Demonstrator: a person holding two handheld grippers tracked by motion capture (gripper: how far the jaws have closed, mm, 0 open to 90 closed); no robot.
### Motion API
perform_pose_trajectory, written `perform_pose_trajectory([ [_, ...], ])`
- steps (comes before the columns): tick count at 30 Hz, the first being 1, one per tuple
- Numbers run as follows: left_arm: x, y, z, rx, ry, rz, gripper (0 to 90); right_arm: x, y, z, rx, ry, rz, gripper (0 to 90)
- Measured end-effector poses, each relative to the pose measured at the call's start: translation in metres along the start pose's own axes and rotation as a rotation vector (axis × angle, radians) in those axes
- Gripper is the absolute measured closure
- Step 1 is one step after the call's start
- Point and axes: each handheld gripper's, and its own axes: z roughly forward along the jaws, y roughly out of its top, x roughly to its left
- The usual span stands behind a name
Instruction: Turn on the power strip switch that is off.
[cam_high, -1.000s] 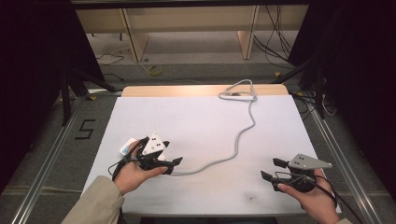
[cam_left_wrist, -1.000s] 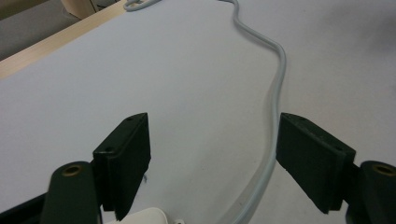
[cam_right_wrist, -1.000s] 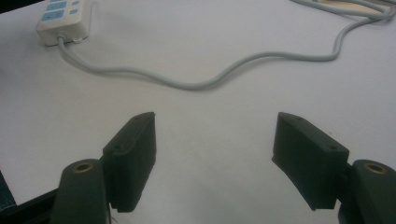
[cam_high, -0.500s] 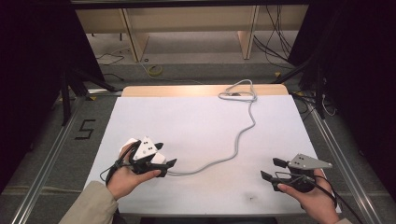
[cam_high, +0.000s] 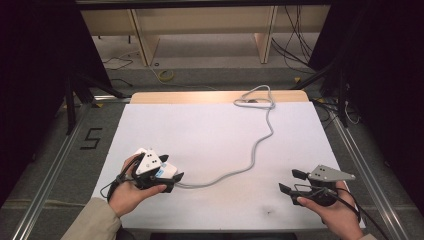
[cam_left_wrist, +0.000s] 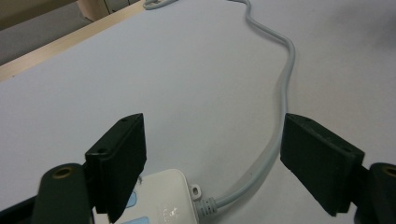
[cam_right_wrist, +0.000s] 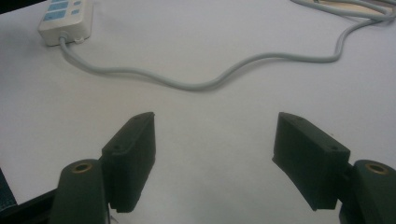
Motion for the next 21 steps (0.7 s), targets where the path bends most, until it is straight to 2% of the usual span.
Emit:
perform_pose_trajectory([
  [10,0.007,-0.012,-0.010,0.001,0.027,-0.018,19.8,0.000,0.000,0.000,0.000,0.001,0.000,29.8],
  [21,0.012,-0.026,-0.019,0.023,0.059,-0.016,19.7,-0.001,-0.001,0.000,0.000,0.000,0.000,29.4],
])
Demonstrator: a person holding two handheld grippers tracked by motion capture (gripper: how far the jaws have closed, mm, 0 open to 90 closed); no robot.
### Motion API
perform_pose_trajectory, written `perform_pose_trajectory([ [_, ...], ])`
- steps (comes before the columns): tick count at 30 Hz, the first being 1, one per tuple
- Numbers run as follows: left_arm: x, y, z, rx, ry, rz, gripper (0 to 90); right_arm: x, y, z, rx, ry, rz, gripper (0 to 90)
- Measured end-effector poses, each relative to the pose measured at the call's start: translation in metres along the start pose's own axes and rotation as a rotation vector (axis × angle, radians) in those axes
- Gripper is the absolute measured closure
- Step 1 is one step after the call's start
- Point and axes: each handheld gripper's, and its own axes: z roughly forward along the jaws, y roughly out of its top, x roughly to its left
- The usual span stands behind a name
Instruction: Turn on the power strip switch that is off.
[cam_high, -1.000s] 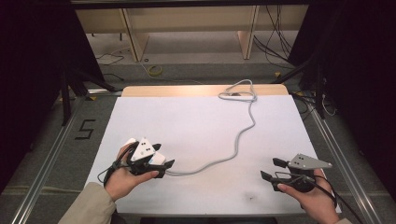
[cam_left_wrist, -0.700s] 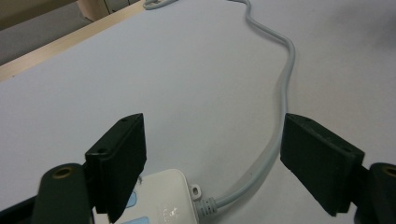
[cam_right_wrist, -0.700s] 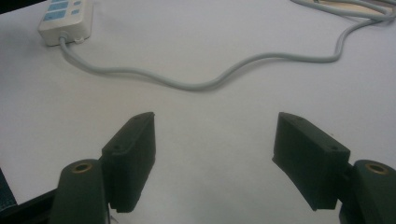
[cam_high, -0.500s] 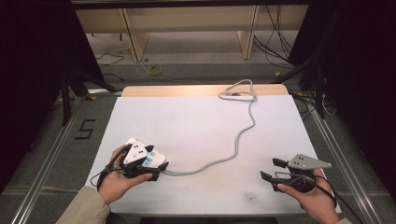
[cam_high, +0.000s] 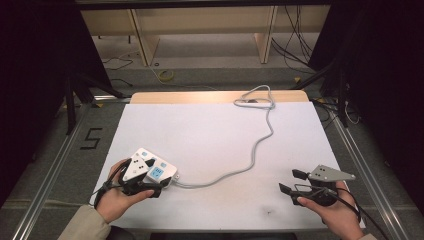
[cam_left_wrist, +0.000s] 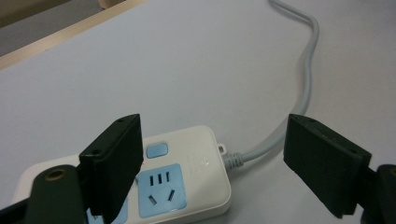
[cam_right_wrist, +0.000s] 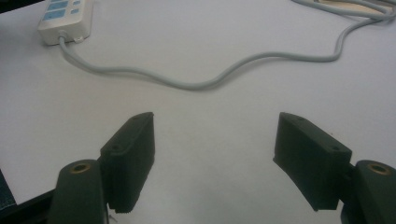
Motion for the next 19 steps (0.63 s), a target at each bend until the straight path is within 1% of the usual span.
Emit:
perform_pose_trajectory([
  [2,0.0003,-0.0020,-0.0009,0.005,0.004,0.007,19.7,-0.0001,0.0001,-0.0002,-0.001,0.000,-0.002,29.3],
  [5,-0.0005,-0.0038,-0.0001,0.014,-0.002,0.005,19.9,-0.0004,0.0000,-0.0003,-0.001,0.000,-0.002,29.2],
  [6,-0.0018,-0.0037,0.0007,0.014,-0.003,0.004,19.9,-0.0004,0.0000,-0.0003,-0.001,0.000,-0.002,29.2],
  [7,-0.0023,-0.0030,0.0011,0.015,-0.005,0.015,19.9,-0.0007,0.0001,-0.0002,0.001,0.000,-0.005,29.2],
  [10,-0.0048,-0.0019,0.0029,0.010,-0.007,0.014,19.9,-0.0005,0.0005,-0.0006,0.000,-0.003,-0.006,29.2],
  [13,-0.0056,-0.0017,0.0046,0.020,-0.005,0.027,19.9,-0.0006,0.0005,-0.0006,-0.003,-0.002,-0.008,29.2],
  [19,-0.0067,-0.0007,0.0060,0.022,-0.006,0.030,19.9,-0.0008,0.0003,-0.0010,-0.005,-0.001,-0.004,29.1],
])
